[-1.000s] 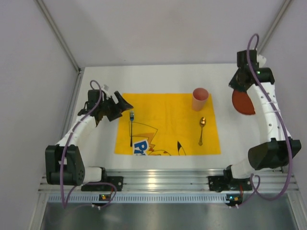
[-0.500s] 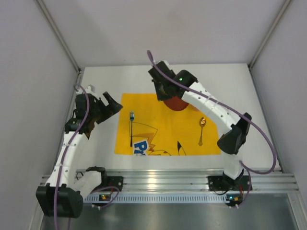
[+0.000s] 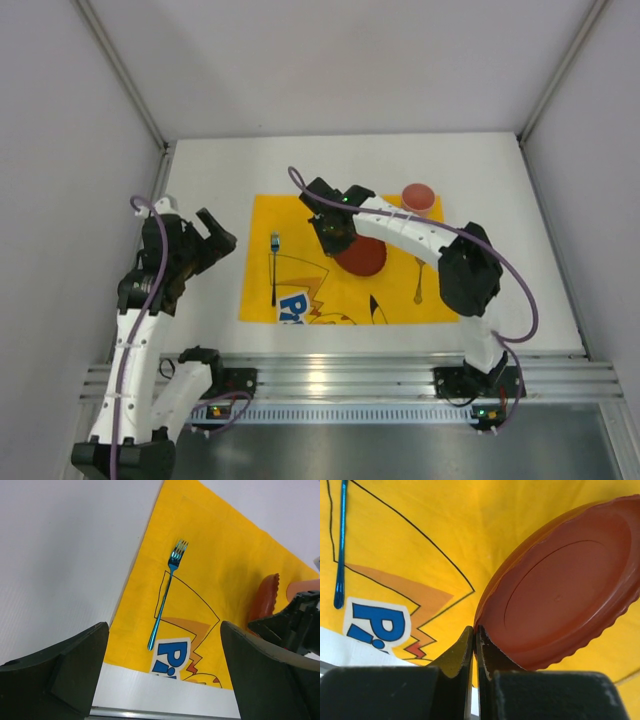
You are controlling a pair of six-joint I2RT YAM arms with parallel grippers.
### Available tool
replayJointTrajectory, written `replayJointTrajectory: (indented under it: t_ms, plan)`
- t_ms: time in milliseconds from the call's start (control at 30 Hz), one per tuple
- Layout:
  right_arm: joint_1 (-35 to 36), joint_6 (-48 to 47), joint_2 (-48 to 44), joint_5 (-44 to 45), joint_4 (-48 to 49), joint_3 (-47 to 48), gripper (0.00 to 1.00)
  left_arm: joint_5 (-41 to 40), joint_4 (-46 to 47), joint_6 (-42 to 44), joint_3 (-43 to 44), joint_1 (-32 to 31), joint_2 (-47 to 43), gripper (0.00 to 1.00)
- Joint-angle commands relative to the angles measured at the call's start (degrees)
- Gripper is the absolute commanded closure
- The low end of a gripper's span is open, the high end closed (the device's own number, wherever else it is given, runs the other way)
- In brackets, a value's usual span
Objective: Set the dinner table for one person
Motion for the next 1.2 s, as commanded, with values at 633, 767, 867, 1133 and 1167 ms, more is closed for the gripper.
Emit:
replayJointTrajectory:
  t_ms: [633, 767, 867, 1133, 1167]
  plan:
    - [1.40, -3.03, 4.19, -7.93, 6.35, 7.02, 0.13, 1.84, -8.05, -2.75, 2.98, 0.28, -7.33, 0.02]
    - [2.01, -6.62, -11.06, -7.84, 8.00, 3.69, 0.02, 2.63, -3.84, -1.52, 2.63, 0.28, -4.35, 0.01]
    - [2.80, -8.39, -21.72, -7.84, 12.38, -4.38, 0.00, 3.85, 1.69, -0.81, 2.54, 0.28, 0.21, 0.01]
    - [4.21, 8.73, -66.80, 12.37, 17.25, -40.15, 0.00, -2.62, 12.24, 1.81, 8.93, 0.20, 19.00, 0.01]
    - [4.21, 11.88, -74.85, 12.55, 15.67, -42.70, 0.00, -2.82, 14.08, 2.44, 10.17, 0.20, 21.21, 0.02]
